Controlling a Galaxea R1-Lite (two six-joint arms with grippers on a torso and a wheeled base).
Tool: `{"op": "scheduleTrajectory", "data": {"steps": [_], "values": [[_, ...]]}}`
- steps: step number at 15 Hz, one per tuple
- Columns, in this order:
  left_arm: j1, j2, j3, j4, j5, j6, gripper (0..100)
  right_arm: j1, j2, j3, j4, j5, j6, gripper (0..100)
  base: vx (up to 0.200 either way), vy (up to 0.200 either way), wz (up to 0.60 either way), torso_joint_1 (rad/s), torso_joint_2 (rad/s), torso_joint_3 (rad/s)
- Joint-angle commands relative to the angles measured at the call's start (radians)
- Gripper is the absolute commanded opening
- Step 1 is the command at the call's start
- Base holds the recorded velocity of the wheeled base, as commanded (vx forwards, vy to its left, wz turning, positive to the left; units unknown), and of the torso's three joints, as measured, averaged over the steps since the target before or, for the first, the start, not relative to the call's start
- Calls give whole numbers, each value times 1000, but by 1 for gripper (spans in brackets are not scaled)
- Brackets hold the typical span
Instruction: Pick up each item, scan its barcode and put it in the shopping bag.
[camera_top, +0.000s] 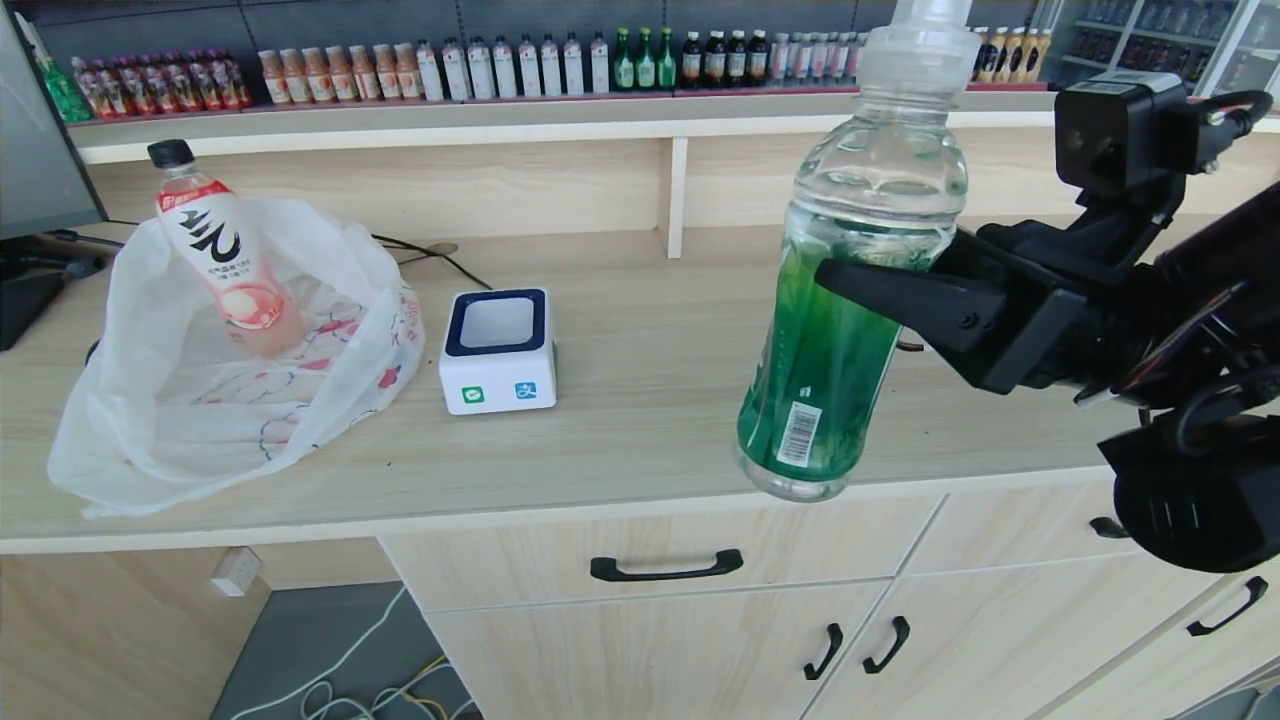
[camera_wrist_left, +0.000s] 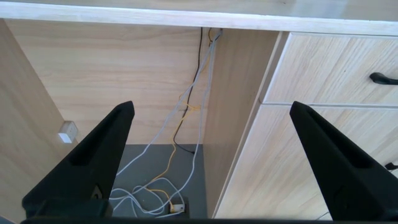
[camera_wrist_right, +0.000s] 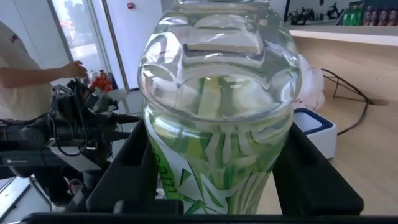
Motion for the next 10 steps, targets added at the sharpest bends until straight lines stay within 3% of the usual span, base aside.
{"op": "scheduleTrajectory", "data": {"steps": [1,6,10], "values": [[0,0,0,0,1,0,100,11,13,-7,1,9,2,0,0,0,0,0,0,0],[0,0,0,0,1,0,100,83,13,-26,-68,9,121,0,0,0,0,0,0,0],[0,0,0,0,1,0,100,101,14,-30,-68,9,123,0,0,0,0,0,0,0]]}}
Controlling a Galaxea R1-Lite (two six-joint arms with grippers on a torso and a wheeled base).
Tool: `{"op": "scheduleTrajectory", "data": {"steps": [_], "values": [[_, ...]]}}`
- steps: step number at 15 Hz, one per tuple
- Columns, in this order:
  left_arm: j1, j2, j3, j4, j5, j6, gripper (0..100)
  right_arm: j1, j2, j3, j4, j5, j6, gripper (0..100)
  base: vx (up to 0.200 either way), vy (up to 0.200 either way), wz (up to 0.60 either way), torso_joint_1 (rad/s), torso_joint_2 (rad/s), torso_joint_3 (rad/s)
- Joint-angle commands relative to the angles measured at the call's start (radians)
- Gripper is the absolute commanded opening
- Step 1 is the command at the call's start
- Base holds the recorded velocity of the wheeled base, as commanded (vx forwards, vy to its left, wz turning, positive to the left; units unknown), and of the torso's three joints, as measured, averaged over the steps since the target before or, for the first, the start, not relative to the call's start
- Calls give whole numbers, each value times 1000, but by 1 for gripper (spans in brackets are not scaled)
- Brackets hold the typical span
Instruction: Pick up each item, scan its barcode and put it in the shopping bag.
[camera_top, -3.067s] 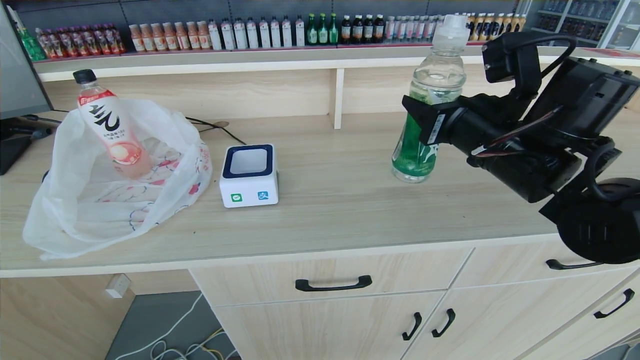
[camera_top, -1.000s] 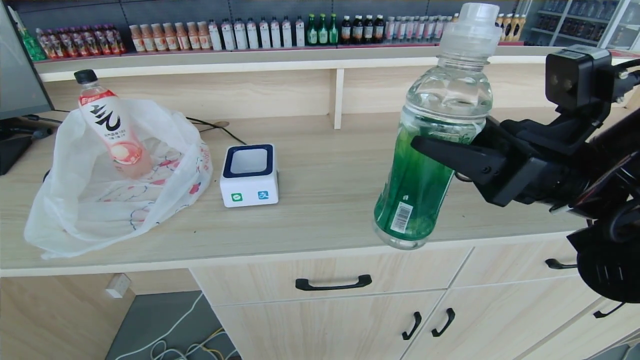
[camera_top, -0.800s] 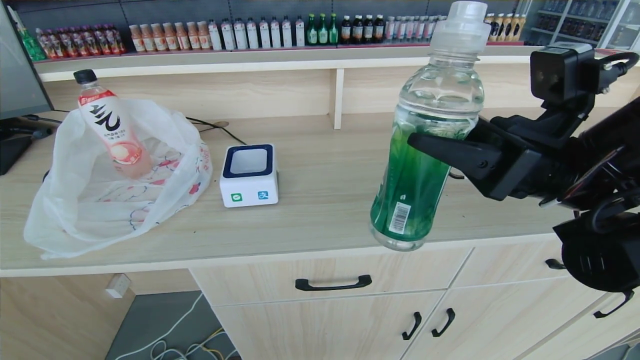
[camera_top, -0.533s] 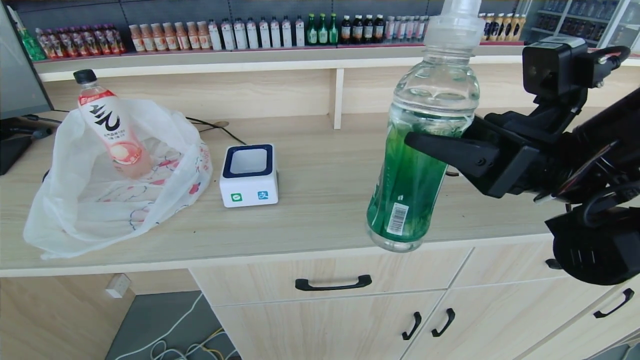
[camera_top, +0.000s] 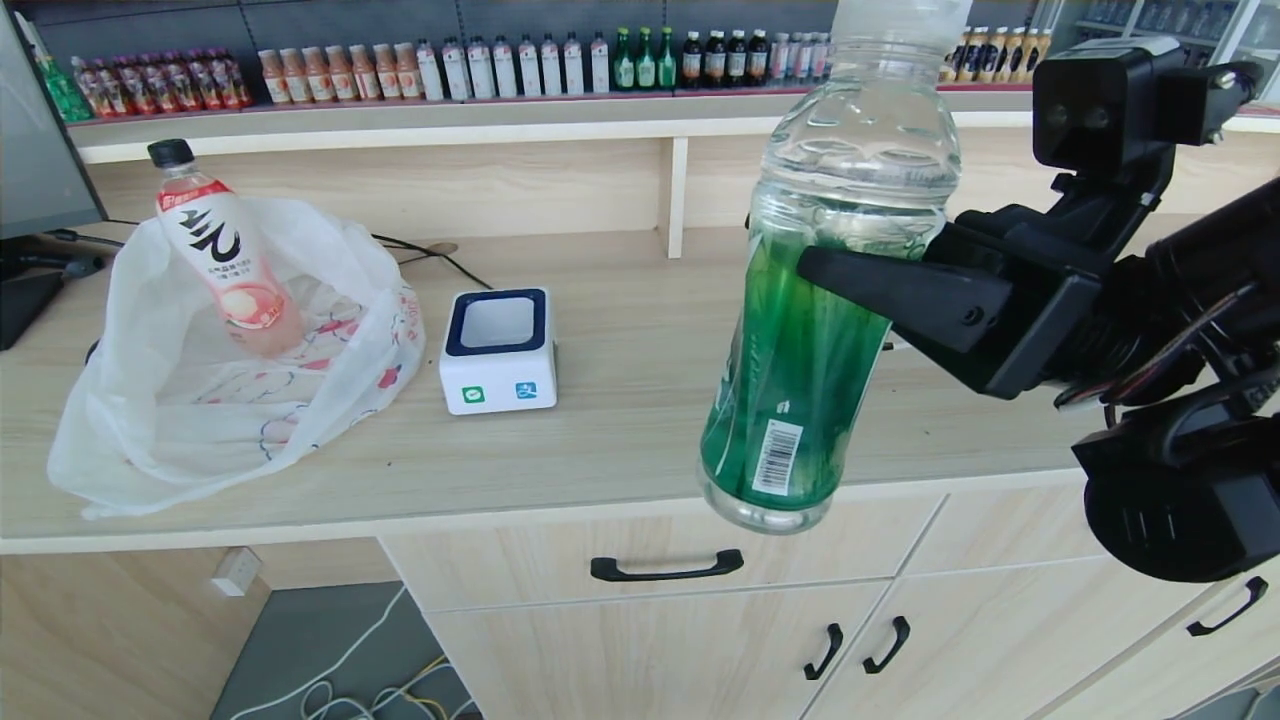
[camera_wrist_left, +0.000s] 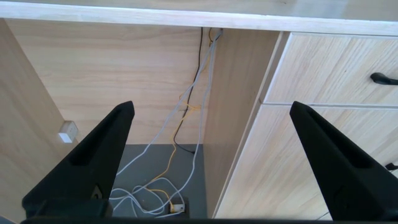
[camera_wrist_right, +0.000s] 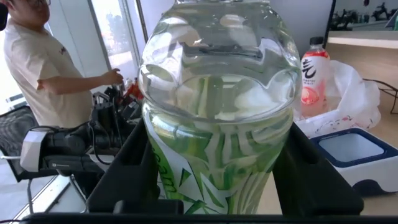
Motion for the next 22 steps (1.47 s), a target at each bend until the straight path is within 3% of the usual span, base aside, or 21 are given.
{"op": "scheduleTrajectory", "data": {"steps": [1,16,22], "values": [[1,0,0,-1,0,0,100,5,2,6,-2,0,-1,0,0,0,0,0,0,0],[1,0,0,-1,0,0,100,5,-6,20,-8,-1,-6,0,0,0,0,0,0,0],[-1,0,0,-1,0,0,100,-18,-32,64,-8,-6,-81,0,0,0,0,0,0,0]]}}
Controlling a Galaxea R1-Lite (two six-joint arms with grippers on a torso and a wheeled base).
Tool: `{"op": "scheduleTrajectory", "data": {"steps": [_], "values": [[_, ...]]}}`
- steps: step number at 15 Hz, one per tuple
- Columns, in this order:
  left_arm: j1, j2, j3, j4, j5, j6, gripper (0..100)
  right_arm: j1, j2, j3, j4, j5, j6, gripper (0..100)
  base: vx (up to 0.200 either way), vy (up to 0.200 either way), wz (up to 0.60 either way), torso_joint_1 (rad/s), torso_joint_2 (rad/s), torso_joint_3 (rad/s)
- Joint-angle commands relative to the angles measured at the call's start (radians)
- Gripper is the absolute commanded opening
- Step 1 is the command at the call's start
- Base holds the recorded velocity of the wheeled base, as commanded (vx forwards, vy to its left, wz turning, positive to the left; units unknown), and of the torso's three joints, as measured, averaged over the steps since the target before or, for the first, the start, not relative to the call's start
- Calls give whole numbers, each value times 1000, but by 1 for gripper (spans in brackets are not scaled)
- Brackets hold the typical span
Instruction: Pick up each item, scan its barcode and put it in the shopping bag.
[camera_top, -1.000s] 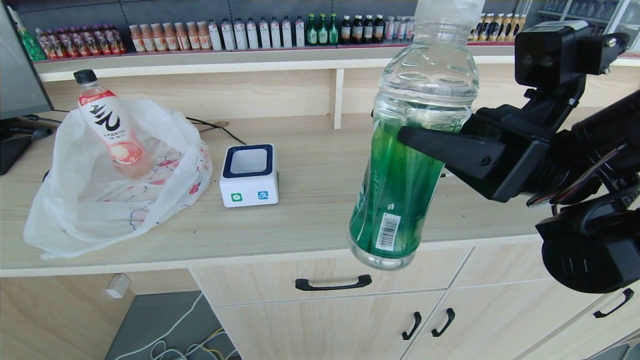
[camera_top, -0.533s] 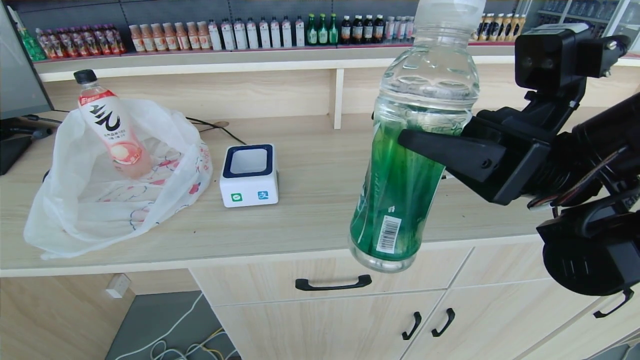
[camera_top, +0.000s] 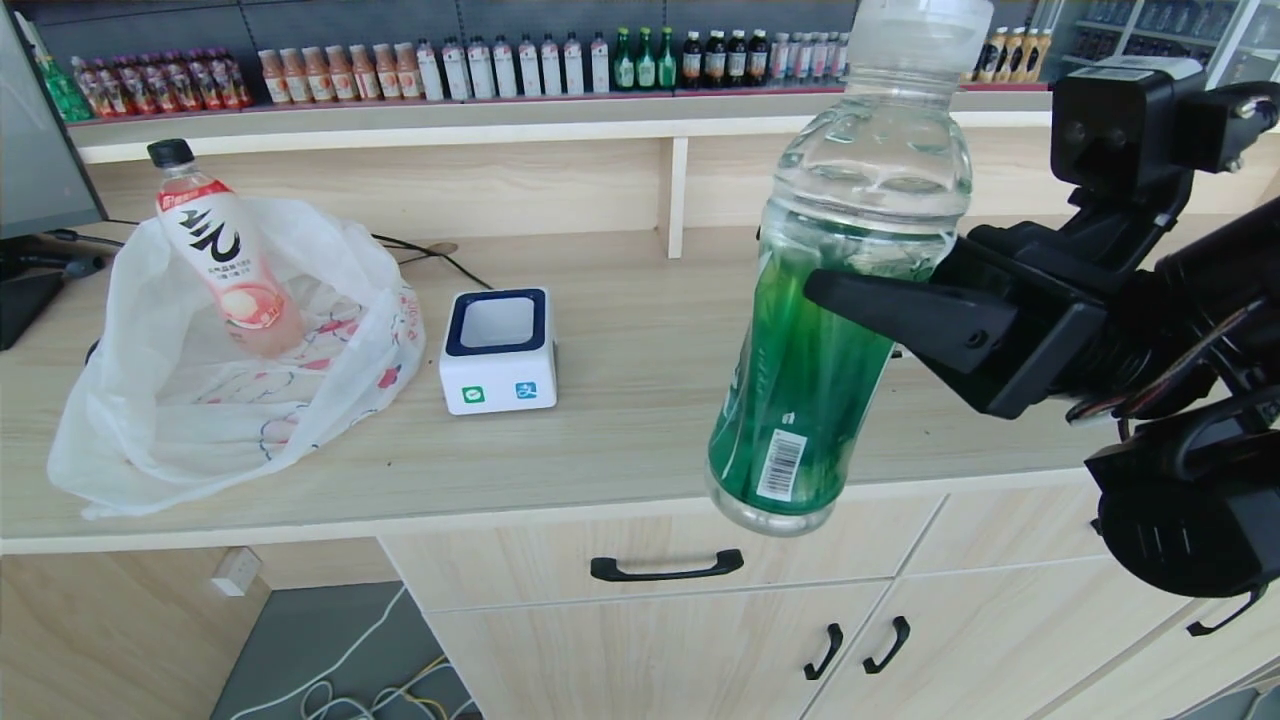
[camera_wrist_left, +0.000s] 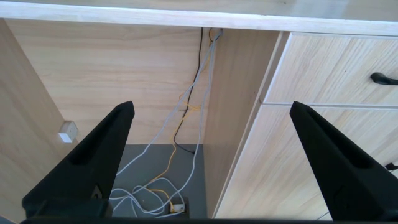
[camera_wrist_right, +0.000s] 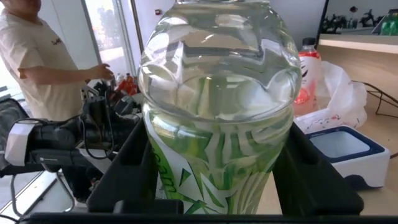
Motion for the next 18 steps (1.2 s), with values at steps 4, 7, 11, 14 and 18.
{"op": "scheduleTrajectory", "data": {"steps": [4,7,11,14,18], "values": [[0,0,0,0,0,0,100,-53,-19,69,1,-8,-147,0,0,0,0,0,0,0],[0,0,0,0,0,0,100,-66,-27,68,1,-97,-225,0,0,0,0,0,0,0],[0,0,0,0,0,0,100,-50,-30,83,10,-375,-355,0,0,0,0,0,0,0],[0,0,0,0,0,1,100,3,-38,109,10,-666,-441,0,0,0,0,0,0,0],[0,0,0,0,0,0,100,4,-39,102,10,-755,-590,0,0,0,0,0,0,0]]}}
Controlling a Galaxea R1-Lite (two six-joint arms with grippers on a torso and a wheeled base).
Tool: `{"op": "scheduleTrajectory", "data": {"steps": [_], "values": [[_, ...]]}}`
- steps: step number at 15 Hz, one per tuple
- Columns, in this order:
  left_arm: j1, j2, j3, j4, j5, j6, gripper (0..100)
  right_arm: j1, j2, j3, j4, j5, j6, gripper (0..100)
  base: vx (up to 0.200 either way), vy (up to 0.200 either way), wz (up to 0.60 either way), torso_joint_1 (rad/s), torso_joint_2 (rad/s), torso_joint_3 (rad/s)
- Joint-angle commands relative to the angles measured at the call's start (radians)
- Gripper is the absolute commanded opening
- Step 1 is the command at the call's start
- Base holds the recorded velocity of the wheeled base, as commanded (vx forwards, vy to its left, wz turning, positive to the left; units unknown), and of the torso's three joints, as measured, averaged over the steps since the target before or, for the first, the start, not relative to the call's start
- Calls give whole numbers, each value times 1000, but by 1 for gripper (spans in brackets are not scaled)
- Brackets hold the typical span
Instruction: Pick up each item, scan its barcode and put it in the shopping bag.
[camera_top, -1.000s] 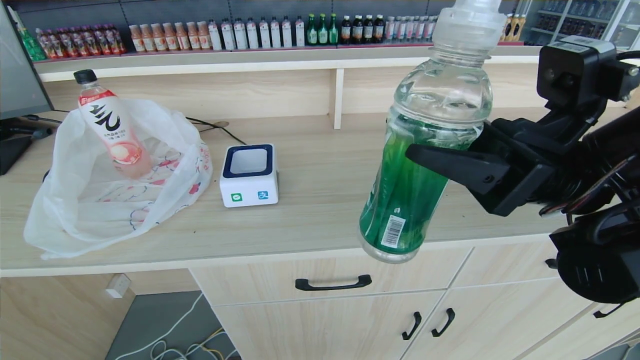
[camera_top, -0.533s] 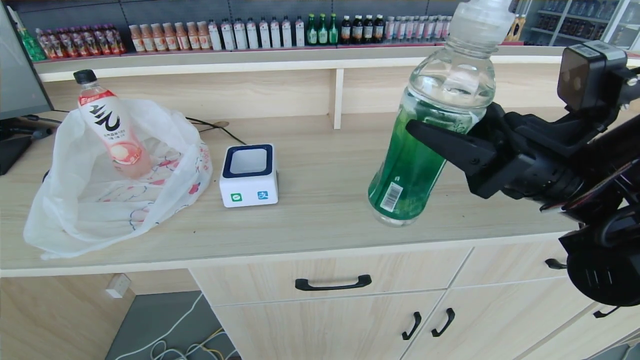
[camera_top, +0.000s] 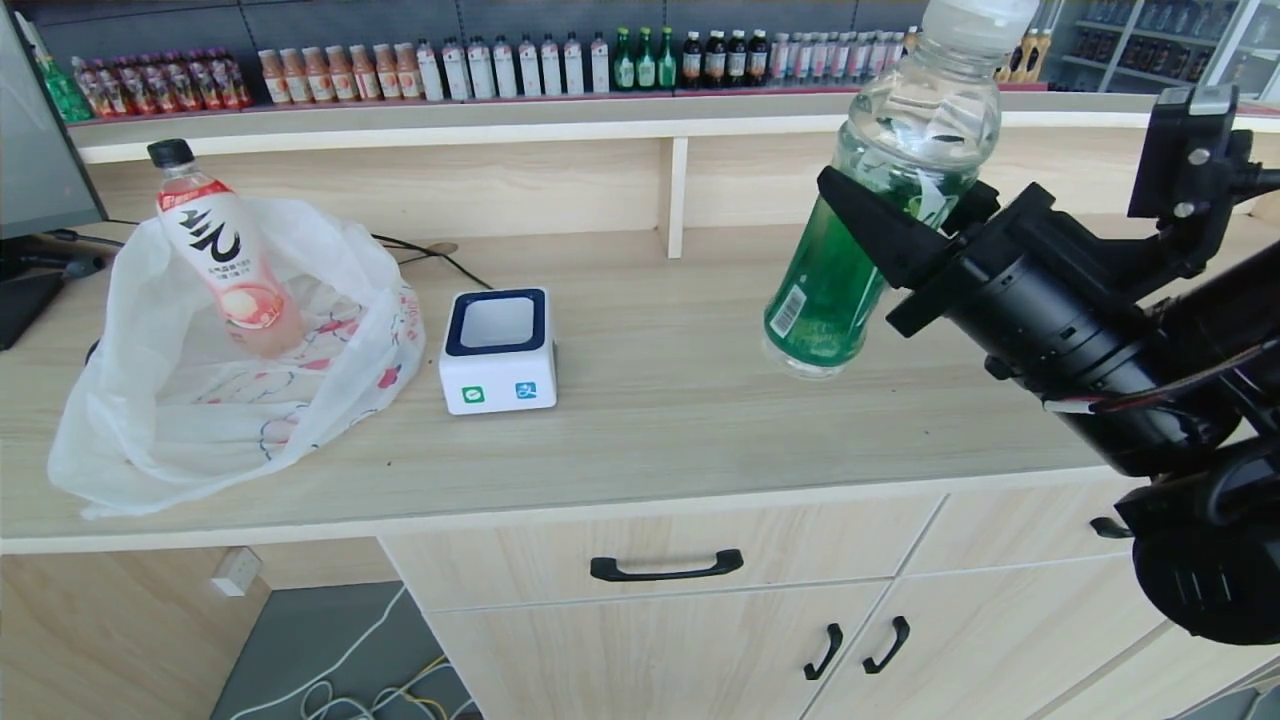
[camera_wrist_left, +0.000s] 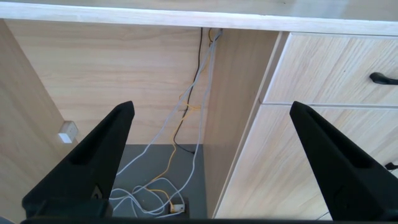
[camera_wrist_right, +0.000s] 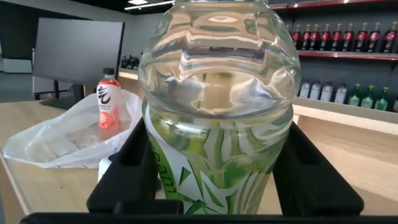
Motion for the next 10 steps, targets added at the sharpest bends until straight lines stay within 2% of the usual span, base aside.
{"op": "scheduleTrajectory", "data": {"steps": [1,2,3,4,7,10], "values": [[1,0,0,0,1,-1,100,3,0,4,-2,-66,-31,0,0,0,0,0,0,0],[1,0,0,0,1,-1,100,3,0,13,-6,-117,-33,0,0,0,0,0,0,0],[1,0,0,0,1,-1,100,3,0,24,-12,-233,-36,0,0,0,0,0,0,0],[1,0,0,0,1,-1,100,4,-1,19,-14,-295,-33,0,0,0,0,0,0,0],[1,0,0,0,-1,-1,100,7,-4,31,-14,-339,-46,0,0,0,0,0,0,0],[-1,0,0,0,1,-1,100,12,-4,42,-14,-341,-56,0,0,0,0,0,0,0]]}}
